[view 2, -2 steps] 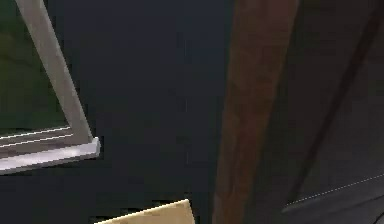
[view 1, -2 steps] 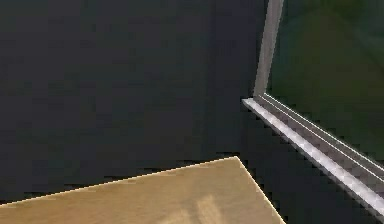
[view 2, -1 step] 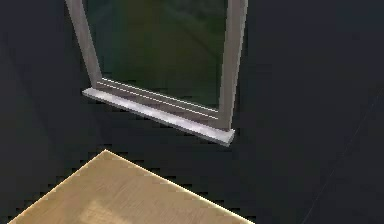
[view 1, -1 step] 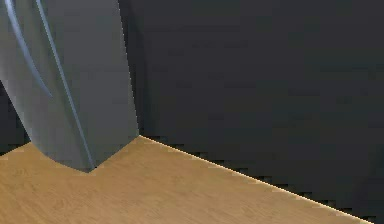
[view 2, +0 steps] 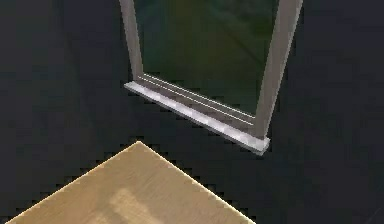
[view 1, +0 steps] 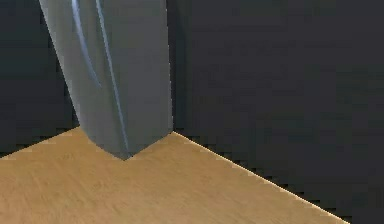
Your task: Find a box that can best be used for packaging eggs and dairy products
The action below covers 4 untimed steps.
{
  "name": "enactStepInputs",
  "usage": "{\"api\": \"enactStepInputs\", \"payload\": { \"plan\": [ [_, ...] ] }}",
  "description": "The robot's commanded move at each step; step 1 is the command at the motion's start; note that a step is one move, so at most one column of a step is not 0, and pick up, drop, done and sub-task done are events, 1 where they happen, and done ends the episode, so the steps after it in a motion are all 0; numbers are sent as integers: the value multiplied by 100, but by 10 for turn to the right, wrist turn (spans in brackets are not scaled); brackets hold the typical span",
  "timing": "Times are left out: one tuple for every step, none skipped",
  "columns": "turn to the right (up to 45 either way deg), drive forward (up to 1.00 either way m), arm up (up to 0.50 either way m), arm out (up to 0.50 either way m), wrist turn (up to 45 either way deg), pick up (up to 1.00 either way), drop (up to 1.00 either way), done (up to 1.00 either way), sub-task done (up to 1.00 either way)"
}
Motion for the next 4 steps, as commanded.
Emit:
{"api": "enactStepInputs", "payload": {
  "plan": [
    [0, 35, 0, 0, 0, 0, 0, 0, 0],
    [-450, 0, 0, 0, 0, 0, 0, 0, 0],
    [-30, 0, 0, 0, 0, 0, 0, 0, 0],
    [0, 65, 0, 0, 0, 0, 0, 0, 0]
  ]
}}
